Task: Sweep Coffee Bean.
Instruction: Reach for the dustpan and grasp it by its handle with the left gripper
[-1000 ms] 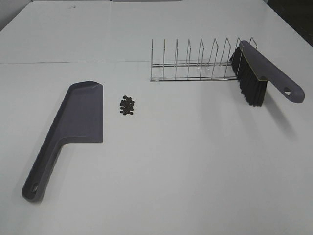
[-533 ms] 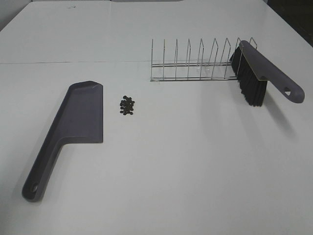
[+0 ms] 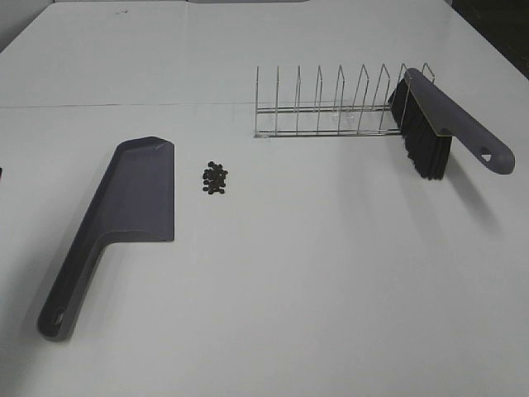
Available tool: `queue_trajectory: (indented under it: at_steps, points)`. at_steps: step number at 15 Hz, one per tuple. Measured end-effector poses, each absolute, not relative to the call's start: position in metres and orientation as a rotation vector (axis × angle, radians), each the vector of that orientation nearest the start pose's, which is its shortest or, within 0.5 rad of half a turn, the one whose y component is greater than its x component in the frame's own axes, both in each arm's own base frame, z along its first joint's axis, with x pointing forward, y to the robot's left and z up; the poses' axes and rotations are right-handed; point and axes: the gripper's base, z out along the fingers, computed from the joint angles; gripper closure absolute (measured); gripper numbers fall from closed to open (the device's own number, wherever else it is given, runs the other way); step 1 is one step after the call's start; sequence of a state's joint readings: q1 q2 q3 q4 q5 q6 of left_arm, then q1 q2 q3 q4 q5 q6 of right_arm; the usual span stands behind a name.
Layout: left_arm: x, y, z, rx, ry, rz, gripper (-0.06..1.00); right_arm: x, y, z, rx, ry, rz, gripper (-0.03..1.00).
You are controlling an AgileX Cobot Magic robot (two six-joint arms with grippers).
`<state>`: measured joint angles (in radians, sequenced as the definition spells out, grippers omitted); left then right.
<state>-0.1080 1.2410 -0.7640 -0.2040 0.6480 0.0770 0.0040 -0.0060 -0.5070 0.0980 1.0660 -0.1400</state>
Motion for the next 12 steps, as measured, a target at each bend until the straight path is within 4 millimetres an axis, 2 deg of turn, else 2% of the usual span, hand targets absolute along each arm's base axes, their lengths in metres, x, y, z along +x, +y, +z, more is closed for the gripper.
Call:
queue_trajectory:
  at_steps: [3,5,9,12]
  points:
    - [0.256,-0.040,0.226,0.018,2.732,-0.247,0.34,-0.007,0.008,0.279,-0.152,2.027,0.032,0.30]
    - [0.266,-0.041,0.206,-0.019,2.809,-0.249,0.34,-0.007,0.008,0.279,-0.152,2.027,0.032,0.30]
    - [0.275,-0.049,0.164,-0.029,2.962,-0.251,0.34,-0.007,0.008,0.279,-0.152,2.027,0.032,0.30]
    - [0.277,-0.067,0.146,0.022,2.996,-0.251,0.34,-0.007,0.008,0.279,-0.152,2.027,0.032,0.30]
